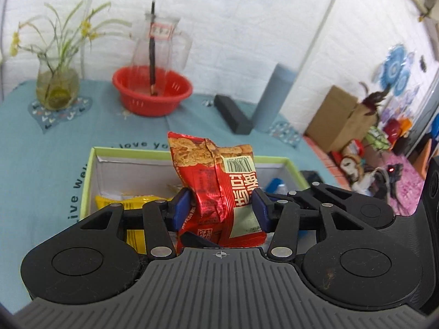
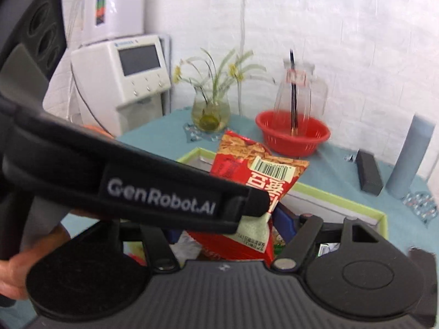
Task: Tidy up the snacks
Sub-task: 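Lower the red bag into the green box and open the left gripper, then move the left gripper to the round cookie pack and grasp it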
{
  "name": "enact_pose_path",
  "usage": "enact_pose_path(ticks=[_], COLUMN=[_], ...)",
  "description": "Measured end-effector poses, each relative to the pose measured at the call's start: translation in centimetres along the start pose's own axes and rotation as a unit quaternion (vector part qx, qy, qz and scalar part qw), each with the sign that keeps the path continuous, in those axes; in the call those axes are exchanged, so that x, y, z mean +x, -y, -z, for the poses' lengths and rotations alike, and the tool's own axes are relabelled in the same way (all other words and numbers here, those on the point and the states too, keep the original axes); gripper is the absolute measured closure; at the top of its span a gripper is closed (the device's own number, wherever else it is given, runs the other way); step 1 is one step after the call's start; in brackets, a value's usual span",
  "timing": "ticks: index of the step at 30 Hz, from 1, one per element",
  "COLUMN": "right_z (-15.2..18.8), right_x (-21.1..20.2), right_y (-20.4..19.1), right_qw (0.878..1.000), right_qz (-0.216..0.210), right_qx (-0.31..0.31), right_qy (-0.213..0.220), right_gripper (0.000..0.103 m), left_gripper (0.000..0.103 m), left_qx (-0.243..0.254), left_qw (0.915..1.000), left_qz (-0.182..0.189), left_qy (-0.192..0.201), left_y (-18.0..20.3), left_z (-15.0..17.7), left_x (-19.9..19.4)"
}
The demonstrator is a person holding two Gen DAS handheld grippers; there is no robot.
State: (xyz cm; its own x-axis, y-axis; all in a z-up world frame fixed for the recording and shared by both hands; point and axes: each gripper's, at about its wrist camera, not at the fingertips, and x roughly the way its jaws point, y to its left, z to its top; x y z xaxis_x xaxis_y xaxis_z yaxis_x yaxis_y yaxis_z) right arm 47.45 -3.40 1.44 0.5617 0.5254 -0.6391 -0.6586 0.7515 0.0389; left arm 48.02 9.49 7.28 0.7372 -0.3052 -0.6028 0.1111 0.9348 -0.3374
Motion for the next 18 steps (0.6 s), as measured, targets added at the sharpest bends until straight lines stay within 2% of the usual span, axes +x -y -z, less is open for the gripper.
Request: enact_pose_path(ticks=[3,5,7,9,13,18], right_z=[0.3,0.8,1.1,1.1,0.9,2.8], right_x=[3.4,4.1,3.8,3.5,0.8,-7.1], right_y=[1.4,1.7,1.2,0.8,0.8,-0.2], right_qw=[0.999,0.999,0.999,0.999,1.0,0.997], right_qz=[-0.021,-0.025,-0.022,-0.015,0.006,0.037], right_qx=[0.011,0.006,-0.002,-0.009,0.001,0.008], right_qy=[-0.037,-0.035,-0.03,-0.027,0.002,0.065], right_gripper=[0.023,0.018,0.015,0.011,0.011,0.011], left_gripper=[0.073,0.064,0.045,0.034,0.032,0.02], left_qx=[-0.004,-0.006,-0.012,-0.02,-0.003,0.03], left_qw=[0.9995,0.9997,0.9997,0.9996,0.9991,0.9939], left_qz=[-0.01,0.001,0.013,0.019,0.025,0.037], left_qy=[-0.029,-0.025,-0.014,-0.004,0.033,0.1], left_y=[-1.3,-1.9,-2.3,-2.2,-0.7,1.7], left_z=[0.4,1.0,1.1,1.0,0.8,2.8], left_x=[3.3,3.9,3.6,3.0,-0.5,-7.8])
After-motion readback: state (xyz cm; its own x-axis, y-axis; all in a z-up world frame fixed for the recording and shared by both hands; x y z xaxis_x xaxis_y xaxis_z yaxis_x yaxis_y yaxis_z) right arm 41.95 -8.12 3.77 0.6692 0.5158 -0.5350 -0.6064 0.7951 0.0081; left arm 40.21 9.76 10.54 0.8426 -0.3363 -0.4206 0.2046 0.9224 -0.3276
